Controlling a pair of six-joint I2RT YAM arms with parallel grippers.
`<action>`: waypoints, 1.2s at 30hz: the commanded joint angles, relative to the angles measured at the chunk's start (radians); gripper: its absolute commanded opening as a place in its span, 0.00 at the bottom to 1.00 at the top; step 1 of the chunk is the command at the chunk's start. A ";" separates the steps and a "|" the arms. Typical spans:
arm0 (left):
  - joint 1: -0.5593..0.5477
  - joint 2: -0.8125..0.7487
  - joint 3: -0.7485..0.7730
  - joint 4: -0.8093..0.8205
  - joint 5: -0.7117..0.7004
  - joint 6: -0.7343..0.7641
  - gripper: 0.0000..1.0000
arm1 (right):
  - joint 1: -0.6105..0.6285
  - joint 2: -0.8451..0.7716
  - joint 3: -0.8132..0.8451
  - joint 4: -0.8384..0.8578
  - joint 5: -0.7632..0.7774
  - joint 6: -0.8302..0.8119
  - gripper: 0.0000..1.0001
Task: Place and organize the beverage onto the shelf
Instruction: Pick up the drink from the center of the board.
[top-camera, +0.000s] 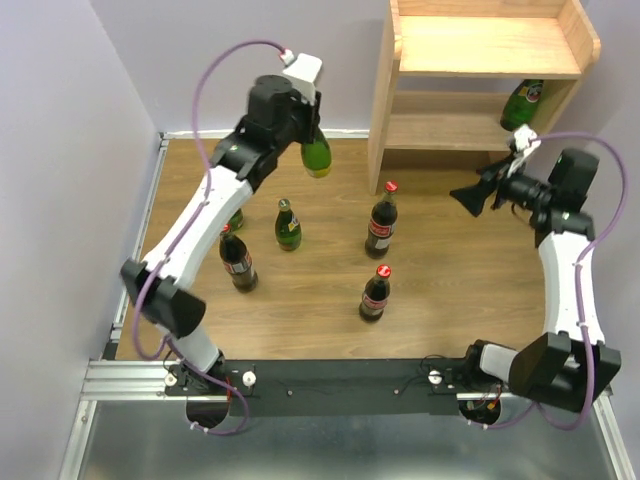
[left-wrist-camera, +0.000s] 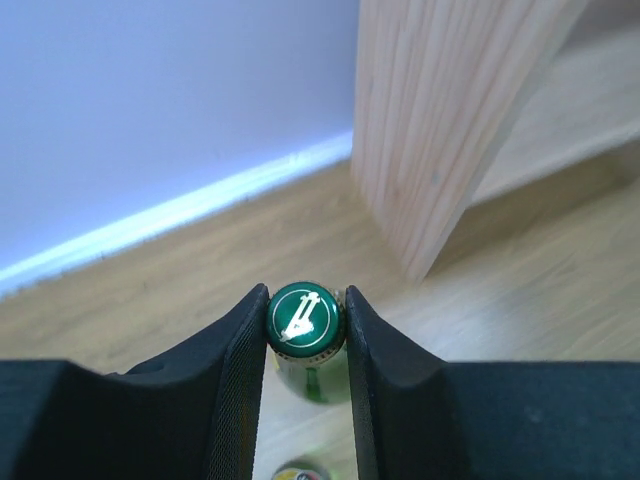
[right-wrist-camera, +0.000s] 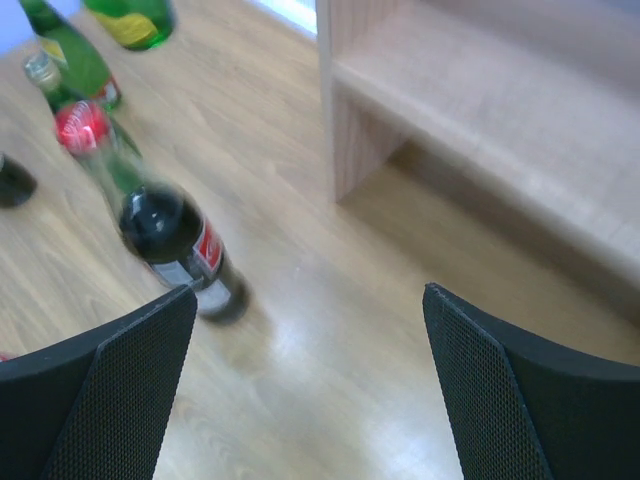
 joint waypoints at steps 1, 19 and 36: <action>-0.003 -0.173 0.019 0.207 0.066 -0.059 0.00 | 0.041 0.124 0.344 -0.227 -0.081 -0.099 0.99; -0.035 -0.297 0.082 0.191 0.254 -0.183 0.00 | 0.635 0.477 0.972 -0.320 0.172 0.116 0.99; -0.080 -0.311 0.040 0.231 0.231 -0.200 0.00 | 0.802 0.479 0.793 -0.070 0.368 0.312 1.00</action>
